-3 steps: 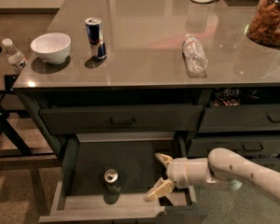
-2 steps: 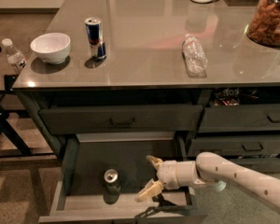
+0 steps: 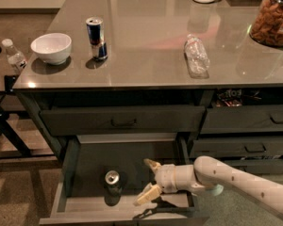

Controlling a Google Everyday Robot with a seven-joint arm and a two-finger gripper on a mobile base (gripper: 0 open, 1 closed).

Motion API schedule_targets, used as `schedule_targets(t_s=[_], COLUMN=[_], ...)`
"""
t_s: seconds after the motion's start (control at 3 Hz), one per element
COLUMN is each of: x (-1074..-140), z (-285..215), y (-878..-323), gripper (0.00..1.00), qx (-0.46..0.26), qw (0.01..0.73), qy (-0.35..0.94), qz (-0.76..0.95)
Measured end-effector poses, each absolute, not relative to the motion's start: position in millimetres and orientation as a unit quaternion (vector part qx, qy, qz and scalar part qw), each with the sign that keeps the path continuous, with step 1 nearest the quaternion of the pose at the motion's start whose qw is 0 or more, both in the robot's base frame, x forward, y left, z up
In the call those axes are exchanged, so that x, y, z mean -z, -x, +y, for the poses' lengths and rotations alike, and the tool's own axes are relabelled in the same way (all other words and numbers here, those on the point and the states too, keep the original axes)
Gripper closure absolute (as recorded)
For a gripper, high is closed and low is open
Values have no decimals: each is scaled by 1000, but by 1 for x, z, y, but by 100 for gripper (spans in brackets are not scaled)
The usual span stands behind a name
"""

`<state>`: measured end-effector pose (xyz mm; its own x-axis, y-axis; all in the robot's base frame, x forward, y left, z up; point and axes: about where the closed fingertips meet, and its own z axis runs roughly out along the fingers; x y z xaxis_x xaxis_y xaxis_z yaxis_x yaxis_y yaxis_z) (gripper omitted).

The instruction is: Pick green can from middle drawer and place on counter

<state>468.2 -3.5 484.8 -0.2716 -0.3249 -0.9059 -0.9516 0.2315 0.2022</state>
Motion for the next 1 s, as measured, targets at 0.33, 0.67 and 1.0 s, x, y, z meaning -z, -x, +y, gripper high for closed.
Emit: schedule_targets(t_s=[0.33, 0.67, 1.0], x=[-468, -454, -452], z=[23, 43, 44], y=[-472, -478, -478], gripper=[0, 0, 0], qx=[-431, -451, -453], qw=[395, 403, 403], qy=[464, 460, 458], qz=[665, 650, 650])
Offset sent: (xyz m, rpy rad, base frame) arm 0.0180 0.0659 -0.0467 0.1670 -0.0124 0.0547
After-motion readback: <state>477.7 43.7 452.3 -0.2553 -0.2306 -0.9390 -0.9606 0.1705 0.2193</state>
